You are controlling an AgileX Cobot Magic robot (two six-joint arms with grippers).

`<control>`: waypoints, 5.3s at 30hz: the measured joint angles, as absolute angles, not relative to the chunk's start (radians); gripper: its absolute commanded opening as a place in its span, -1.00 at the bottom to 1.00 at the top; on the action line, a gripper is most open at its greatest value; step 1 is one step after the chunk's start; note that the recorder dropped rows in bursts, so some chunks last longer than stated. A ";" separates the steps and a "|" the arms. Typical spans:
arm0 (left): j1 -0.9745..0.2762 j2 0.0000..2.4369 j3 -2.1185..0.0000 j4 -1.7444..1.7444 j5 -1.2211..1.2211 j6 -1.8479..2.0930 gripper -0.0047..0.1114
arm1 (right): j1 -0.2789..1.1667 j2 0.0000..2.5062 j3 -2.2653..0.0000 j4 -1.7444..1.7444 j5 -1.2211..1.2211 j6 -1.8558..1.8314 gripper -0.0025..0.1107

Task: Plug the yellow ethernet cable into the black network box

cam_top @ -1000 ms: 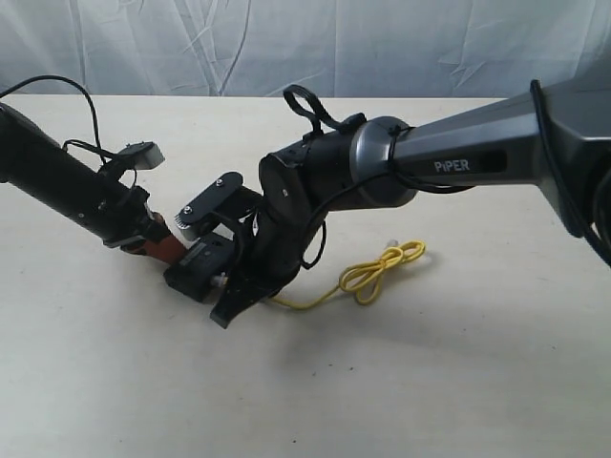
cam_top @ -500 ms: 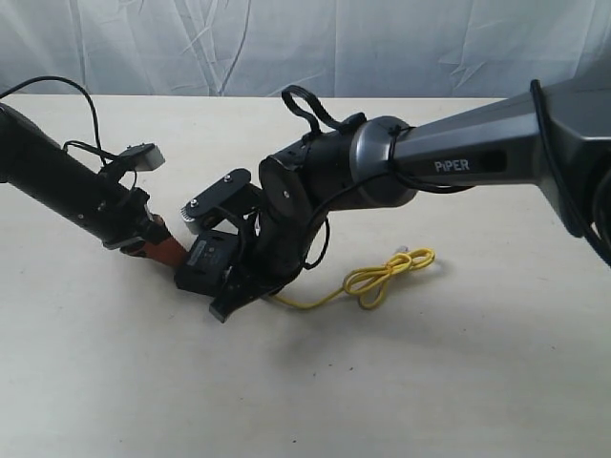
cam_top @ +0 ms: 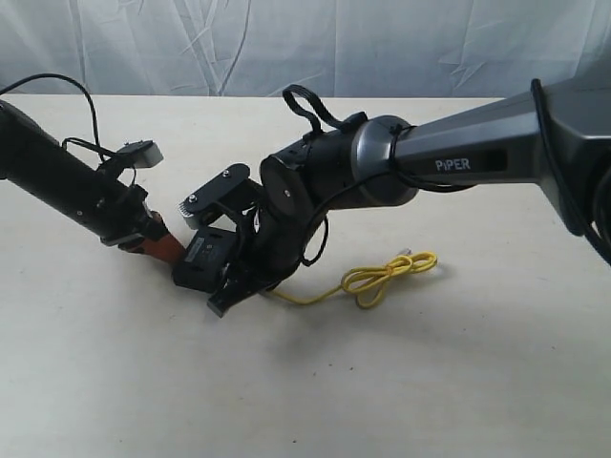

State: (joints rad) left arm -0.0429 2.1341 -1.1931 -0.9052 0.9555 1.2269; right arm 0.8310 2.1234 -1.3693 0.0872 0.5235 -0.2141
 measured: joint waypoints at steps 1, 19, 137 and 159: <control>-0.038 2.128 -1.197 -0.892 0.946 1.205 -0.92 | 0.831 2.122 -1.369 0.087 0.523 -0.214 -0.30; 0.034 1.251 -0.843 -0.520 0.629 0.667 -0.92 | 0.554 1.744 -1.219 0.268 0.778 -0.077 -0.95; 0.034 0.006 -0.044 -0.139 0.220 0.633 -0.92 | 0.081 0.005 -0.003 0.011 0.373 0.020 -0.95; 0.034 0.005 -0.004 0.023 0.282 0.092 -0.92 | 0.081 0.005 -0.002 0.011 0.373 0.020 -0.95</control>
State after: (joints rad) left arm 0.0344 0.0046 -0.0035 0.0226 0.2822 0.0919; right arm 0.0813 0.0050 -0.0022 0.0109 0.3734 0.0204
